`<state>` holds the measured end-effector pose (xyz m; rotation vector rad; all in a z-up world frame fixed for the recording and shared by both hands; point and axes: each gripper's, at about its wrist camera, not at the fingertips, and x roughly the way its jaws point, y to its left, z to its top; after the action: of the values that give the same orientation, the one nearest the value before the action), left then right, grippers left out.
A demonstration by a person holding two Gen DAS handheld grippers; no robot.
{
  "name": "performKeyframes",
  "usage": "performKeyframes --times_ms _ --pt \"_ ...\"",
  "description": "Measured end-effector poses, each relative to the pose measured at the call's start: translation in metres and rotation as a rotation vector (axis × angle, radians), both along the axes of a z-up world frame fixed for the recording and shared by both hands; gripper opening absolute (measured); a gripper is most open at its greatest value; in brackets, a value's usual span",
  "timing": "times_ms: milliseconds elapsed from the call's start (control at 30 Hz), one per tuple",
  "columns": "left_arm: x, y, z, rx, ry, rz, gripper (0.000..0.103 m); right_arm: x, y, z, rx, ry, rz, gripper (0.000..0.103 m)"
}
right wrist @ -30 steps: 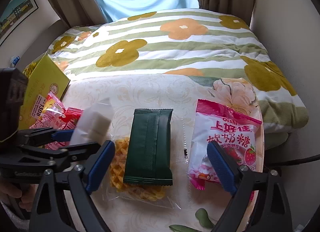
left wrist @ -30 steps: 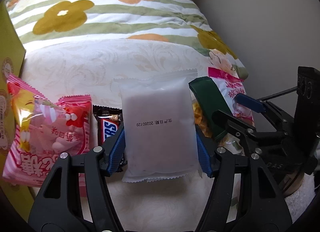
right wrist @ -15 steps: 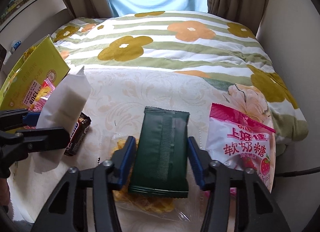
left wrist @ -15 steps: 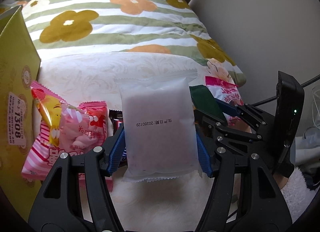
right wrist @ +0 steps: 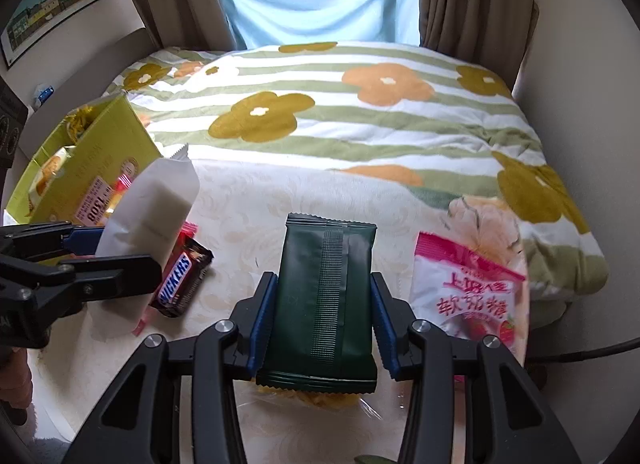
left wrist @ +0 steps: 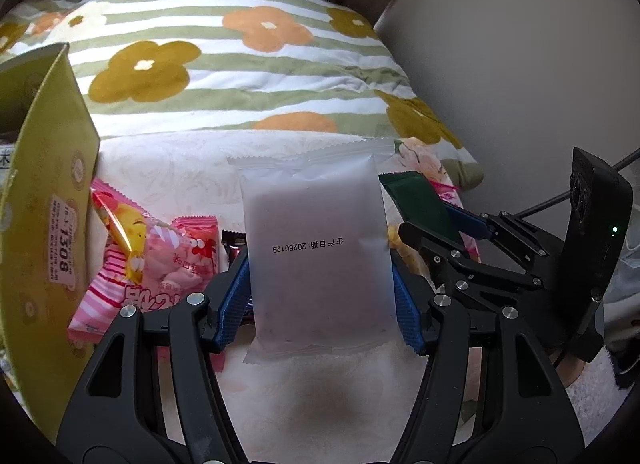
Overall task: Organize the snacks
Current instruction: 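Grasp the white pack with the left tool while the right tool grasps the dark green pack, then carry both packs into the yellow box and open both tools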
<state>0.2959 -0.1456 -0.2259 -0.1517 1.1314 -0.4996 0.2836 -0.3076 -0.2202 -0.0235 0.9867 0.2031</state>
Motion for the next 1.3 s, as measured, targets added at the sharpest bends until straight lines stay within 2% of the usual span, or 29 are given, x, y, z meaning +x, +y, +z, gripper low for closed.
performKeyframes --times_ms 167,333,533,633,767,1000,1167,1300 --pt "-0.012 0.007 0.039 -0.014 -0.082 0.035 0.060 -0.010 0.003 0.042 0.007 -0.069 0.026 0.041" --pt "-0.023 0.032 0.075 -0.030 -0.142 0.118 0.060 -0.017 0.016 0.081 0.031 -0.129 0.078 0.041" --pt "-0.038 0.088 0.112 -0.017 -0.215 0.242 0.060 -0.014 0.051 0.117 0.084 -0.195 0.161 0.041" --pt "-0.038 0.124 0.122 -0.014 -0.231 0.313 0.060 -0.009 0.076 0.130 0.106 -0.212 0.202 0.041" --pt "-0.038 0.182 0.131 -0.025 -0.244 0.390 0.060 -0.006 0.121 0.142 0.111 -0.232 0.254 0.041" --pt "-0.025 0.275 0.129 0.034 -0.239 0.441 0.060 0.007 0.197 0.143 0.145 -0.214 0.277 0.041" --pt "-0.008 0.330 0.116 0.082 -0.203 0.438 0.060 0.024 0.248 0.129 0.175 -0.165 0.263 0.041" --pt "0.014 0.363 0.097 0.114 -0.168 0.394 0.060 0.038 0.280 0.114 0.182 -0.125 0.238 0.041"
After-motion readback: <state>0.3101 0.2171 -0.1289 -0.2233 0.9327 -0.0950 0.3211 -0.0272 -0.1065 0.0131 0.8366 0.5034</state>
